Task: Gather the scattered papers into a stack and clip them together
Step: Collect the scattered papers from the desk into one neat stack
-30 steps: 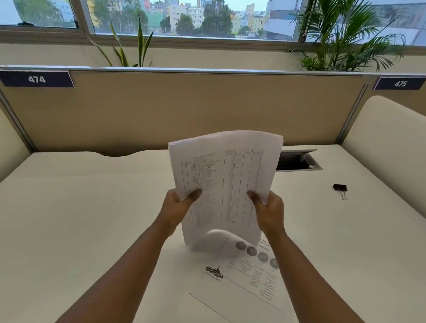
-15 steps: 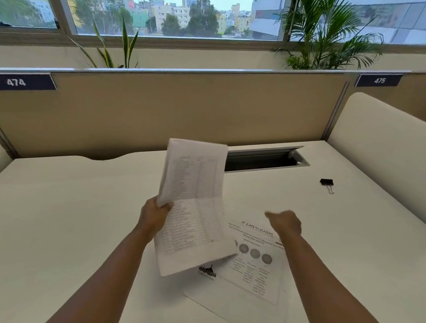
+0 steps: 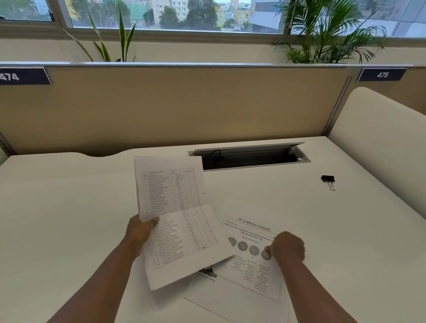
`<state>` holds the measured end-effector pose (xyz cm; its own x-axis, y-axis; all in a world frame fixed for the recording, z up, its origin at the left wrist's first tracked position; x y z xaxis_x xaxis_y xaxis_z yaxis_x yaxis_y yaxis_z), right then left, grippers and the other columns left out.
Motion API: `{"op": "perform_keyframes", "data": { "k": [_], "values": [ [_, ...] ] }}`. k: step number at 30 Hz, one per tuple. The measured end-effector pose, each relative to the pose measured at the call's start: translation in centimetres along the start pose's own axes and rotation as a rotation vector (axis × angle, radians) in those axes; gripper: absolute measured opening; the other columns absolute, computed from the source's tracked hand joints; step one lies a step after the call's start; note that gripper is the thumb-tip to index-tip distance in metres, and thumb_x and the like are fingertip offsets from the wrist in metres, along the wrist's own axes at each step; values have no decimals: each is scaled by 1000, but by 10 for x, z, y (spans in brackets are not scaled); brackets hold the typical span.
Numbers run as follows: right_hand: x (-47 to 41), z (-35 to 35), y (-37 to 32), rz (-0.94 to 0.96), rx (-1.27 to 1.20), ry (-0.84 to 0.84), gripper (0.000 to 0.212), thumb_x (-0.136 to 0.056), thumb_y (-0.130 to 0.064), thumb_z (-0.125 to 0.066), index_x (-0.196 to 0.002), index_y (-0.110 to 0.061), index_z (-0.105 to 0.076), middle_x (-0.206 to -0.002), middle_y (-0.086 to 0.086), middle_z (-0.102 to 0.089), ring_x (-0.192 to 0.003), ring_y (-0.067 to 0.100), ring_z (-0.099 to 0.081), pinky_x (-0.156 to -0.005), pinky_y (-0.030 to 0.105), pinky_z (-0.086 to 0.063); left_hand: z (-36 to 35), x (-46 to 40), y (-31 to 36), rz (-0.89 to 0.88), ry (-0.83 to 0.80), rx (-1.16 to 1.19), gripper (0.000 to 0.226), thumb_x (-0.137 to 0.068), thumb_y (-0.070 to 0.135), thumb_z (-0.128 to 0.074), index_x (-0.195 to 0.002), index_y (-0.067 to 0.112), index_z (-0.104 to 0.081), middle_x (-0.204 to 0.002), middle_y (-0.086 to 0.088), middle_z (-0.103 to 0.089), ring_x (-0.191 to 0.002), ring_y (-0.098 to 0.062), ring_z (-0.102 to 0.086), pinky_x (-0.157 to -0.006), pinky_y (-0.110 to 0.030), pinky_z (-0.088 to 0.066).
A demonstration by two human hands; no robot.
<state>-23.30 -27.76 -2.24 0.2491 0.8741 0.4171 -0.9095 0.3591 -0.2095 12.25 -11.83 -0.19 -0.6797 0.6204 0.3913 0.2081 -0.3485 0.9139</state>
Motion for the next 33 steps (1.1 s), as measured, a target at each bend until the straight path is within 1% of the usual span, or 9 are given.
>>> {"op": "perform_keyframes", "data": {
  "k": [5,9,13,17,21,23,26,30,33],
  "values": [
    [-3,-7,-1,-48,-16,-47,33,-72,-18,-73,-104,-14,-64,-116,8,-60,-113,29,-50,-79,34,-39,1,-2,-4,16,-8,-5,36,-86,1,-58,-121,-4,-54,-121,-24,-60,-107,-38,-60,-97,-51,-47],
    [-1,-15,-4,3,-107,-82,35,-72,-14,-66,-107,-9,-65,-115,10,-64,-109,30,-60,-84,33,-48,3,-2,-6,35,-2,-18,37,-86,-1,-57,-123,-5,-53,-121,-24,-60,-109,-39,-59,-93,-46,-48],
    [-5,3,-10,49,-373,-98,28,-79,-7,-55,-104,5,-58,-95,16,-68,-97,31,-61,-84,32,-49,9,-4,-16,71,6,-14,37,-86,-4,-56,-122,-6,-53,-122,-25,-60,-109,-40,-59,-93,-47,-48],
    [6,67,-22,123,-526,222,38,-83,-1,-56,-121,1,-50,-115,25,-61,-105,40,-59,-82,39,-48,12,-6,-32,133,16,-13,39,-85,-5,-56,-123,-6,-52,-124,-25,-58,-111,-41,-58,-95,-52,-46],
    [38,127,-64,512,-526,541,22,-90,-5,-46,-100,-4,-65,-95,22,-70,-80,38,-63,-62,28,-39,6,-7,-35,161,-20,-38,39,-84,-4,-57,-123,-7,-52,-124,-25,-58,-111,-41,-57,-98,-54,-45],
    [56,144,-81,662,-543,629,24,-93,-8,-45,-101,-5,-67,-89,20,-72,-77,38,-64,-61,27,-38,-2,-6,-35,171,-61,-61,38,-85,-4,-56,-123,-7,-52,-122,-24,-59,-111,-41,-57,-96,-50,-46],
    [76,166,-94,749,-661,719,25,-93,-11,-47,-106,-7,-67,-90,16,-73,-77,35,-65,-65,31,-45,-14,-4,-39,191,-140,-113,37,-85,-4,-56,-122,-6,-53,-120,-23,-60,-112,-40,-57,-97,-49,-46],
    [70,162,-98,672,-786,626,25,-93,-11,-47,-111,-4,-65,-103,17,-71,-91,37,-64,-77,35,-49,-22,-6,-53,223,-221,-151,37,-82,-3,-59,-119,-6,-57,-116,-24,-63,-109,-39,-59,-100,-55,-43],
    [45,130,-101,581,-835,392,26,-94,-11,-45,-112,-1,-62,-111,18,-67,-97,34,-62,-83,36,-49,-26,-2,-57,235,-256,-163,34,-83,-3,-59,-116,-6,-59,-116,-23,-63,-110,-39,-59,-102,-54,-42]
  ]
}}
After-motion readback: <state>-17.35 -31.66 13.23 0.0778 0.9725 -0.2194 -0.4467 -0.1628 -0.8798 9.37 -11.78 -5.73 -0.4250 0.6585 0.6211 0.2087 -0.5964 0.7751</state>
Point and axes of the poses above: each hand's wrist, its own x-axis away from the middle knuckle, its own z-axis out of the back of the hand, y = z × x, the point moved 9 cm from there along -x, towards the middle knuckle
